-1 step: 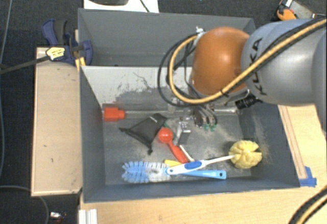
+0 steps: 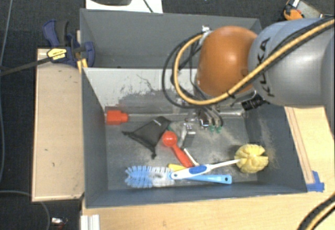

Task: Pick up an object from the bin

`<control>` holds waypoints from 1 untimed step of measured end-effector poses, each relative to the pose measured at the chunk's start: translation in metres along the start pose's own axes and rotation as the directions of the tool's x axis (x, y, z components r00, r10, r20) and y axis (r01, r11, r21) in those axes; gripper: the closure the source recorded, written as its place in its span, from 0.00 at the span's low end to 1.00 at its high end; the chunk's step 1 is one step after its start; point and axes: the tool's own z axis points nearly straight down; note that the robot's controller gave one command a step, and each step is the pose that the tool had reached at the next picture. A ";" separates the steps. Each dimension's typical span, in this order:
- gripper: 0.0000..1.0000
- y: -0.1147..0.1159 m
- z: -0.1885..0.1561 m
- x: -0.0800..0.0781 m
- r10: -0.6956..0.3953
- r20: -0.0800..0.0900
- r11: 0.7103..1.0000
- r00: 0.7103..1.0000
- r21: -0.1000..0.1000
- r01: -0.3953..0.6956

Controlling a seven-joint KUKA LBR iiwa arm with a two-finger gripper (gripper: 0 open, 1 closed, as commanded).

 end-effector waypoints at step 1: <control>0.00 0.027 0.098 -0.022 -0.026 0.000 1.000 1.000 -0.001 0.026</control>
Offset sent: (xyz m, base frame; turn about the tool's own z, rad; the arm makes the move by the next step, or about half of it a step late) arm -0.0032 -0.0058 -0.1059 -0.0174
